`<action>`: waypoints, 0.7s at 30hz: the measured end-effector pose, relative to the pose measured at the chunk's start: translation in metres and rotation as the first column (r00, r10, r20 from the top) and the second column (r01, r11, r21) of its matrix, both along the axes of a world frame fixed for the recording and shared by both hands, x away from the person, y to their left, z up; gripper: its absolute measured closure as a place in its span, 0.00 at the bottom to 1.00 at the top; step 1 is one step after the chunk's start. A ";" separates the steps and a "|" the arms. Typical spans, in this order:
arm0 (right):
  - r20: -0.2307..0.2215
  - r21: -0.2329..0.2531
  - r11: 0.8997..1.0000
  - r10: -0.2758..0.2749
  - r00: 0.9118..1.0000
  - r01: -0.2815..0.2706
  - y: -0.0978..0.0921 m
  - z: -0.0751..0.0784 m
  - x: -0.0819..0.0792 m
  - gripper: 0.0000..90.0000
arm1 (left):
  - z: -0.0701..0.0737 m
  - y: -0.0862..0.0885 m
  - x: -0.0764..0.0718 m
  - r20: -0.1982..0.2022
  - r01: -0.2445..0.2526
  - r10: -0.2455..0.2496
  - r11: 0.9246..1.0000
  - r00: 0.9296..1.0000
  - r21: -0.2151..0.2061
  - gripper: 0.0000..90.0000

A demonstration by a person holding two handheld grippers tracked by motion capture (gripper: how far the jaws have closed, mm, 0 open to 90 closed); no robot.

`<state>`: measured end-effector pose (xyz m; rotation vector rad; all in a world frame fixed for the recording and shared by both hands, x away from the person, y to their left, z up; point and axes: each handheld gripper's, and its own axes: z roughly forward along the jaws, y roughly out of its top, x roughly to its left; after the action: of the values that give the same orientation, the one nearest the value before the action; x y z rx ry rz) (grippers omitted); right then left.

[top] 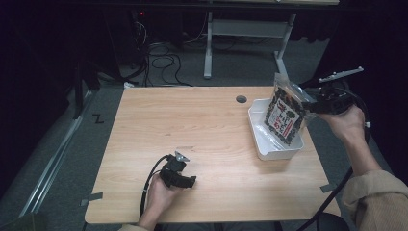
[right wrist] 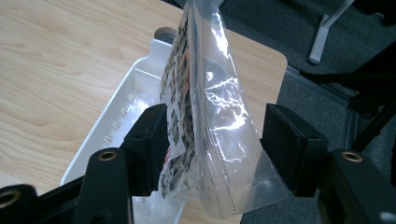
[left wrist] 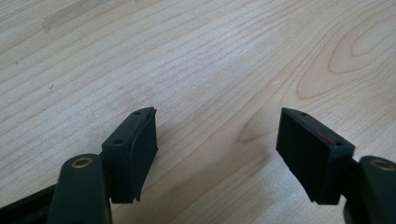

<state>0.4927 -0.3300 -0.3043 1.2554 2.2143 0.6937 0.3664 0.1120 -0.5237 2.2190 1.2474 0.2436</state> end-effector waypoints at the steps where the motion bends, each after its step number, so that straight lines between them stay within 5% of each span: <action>1: 0.005 -0.004 1.000 0.000 1.000 0.000 0.000 0.001 -0.001 0.46 | 0.000 0.000 0.000 -0.001 0.002 -0.002 1.000 1.000 0.002 0.33; 21: 0.073 0.012 0.999 -0.036 0.997 0.035 -0.011 0.011 -0.015 0.45 | 0.000 0.000 0.000 0.001 -0.003 0.003 1.000 1.000 -0.003 0.33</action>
<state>0.4781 -0.3413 -0.2936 1.2516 2.1264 0.7271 0.3661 0.1118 -0.5235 2.2142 1.2501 0.2432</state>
